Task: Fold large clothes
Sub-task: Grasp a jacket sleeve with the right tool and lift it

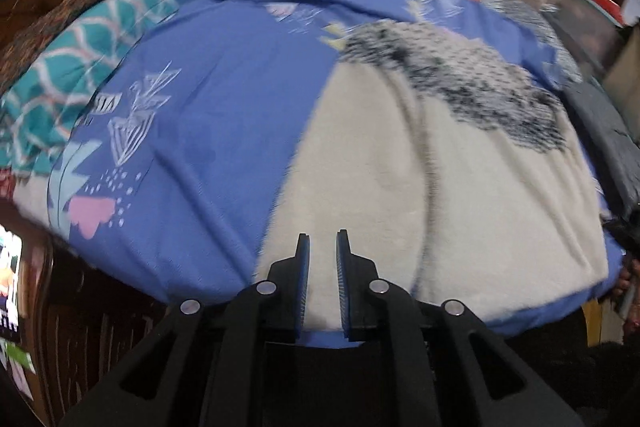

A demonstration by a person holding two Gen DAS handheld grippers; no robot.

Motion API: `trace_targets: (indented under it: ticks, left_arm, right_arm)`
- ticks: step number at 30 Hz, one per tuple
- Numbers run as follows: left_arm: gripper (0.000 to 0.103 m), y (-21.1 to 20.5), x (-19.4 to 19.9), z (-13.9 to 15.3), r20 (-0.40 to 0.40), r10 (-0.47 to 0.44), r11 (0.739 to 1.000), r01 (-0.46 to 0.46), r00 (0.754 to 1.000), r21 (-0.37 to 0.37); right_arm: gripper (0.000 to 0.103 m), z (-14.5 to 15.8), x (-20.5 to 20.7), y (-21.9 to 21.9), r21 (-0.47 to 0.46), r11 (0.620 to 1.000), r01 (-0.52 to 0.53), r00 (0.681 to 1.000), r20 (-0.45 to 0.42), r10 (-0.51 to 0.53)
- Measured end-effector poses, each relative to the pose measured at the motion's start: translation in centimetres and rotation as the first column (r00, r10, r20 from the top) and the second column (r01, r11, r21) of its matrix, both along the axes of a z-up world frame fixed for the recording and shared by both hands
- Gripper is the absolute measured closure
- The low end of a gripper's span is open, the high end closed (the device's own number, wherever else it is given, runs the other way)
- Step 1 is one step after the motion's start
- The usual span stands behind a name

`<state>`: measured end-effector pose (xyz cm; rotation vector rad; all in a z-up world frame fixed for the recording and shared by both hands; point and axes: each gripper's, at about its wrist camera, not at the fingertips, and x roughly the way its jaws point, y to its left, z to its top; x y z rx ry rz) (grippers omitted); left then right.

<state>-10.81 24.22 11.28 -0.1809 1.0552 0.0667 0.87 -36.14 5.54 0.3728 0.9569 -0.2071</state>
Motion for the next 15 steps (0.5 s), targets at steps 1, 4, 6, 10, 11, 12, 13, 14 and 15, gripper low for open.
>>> trace_targets:
  ticks: [1, 4, 6, 10, 11, 12, 13, 14, 15]
  left_arm:
    - [0.066, 0.3, 0.1, -0.3, -0.004, 0.011, 1.000, -0.011, 1.000, -0.006]
    - [0.066, 0.6, -0.2, -1.0, -0.014, 0.029, 1.000, -0.029, 0.999, 0.001]
    - [0.066, 0.6, 0.0, -1.3, -0.006, 0.032, 0.999, -0.032, 0.999, -0.005]
    - [0.066, 1.0, 0.2, -1.4, 0.032, 0.053, 0.998, -0.052, 0.998, -0.047]
    - [0.066, 1.0, 0.2, -1.5, 0.037, 0.059, 0.997, -0.056, 0.998, -0.058]
    - [0.066, 1.2, 0.1, -1.6, 0.043, 0.066, 0.995, -0.062, 0.997, -0.075]
    - [0.066, 1.3, 0.1, -1.7, 0.046, 0.071, 0.994, -0.066, 0.996, -0.092]
    - [0.066, 1.4, 0.1, -1.9, 0.047, 0.073, 0.992, -0.068, 0.996, -0.102]
    - [0.066, 1.7, 0.0, -2.0, 0.050, 0.078, 0.991, -0.072, 0.996, -0.113]
  right_arm:
    - [0.097, 2.7, 0.3, -1.5, -0.125, 0.990, 0.062, 0.998, 0.040, -0.057]
    - [0.097, 10.5, 0.6, -6.2, -0.277, 0.931, 0.238, 0.965, 0.172, -0.196]
    - [0.097, 15.6, 1.2, -8.3, -0.293, 0.909, 0.296, 0.940, 0.256, -0.224]
    - [0.097, 24.2, 4.4, -7.9, -0.252, 0.933, 0.256, 0.926, 0.340, -0.162]
    - [0.097, 25.1, 5.3, -7.2, -0.250, 0.943, 0.222, 0.933, 0.334, -0.131]
    - [0.097, 25.8, 7.1, -5.6, -0.221, 0.966, 0.134, 0.952, 0.301, -0.063]
    - [0.096, 25.8, 9.3, -3.9, -0.151, 0.988, 0.031, 0.968, 0.249, 0.008]
    - [0.096, 25.5, 10.4, -2.8, -0.087, 0.996, -0.025, 0.976, 0.214, 0.043]
    - [0.096, 24.8, 11.7, -1.1, -0.015, 0.997, -0.079, 0.982, 0.168, 0.081]
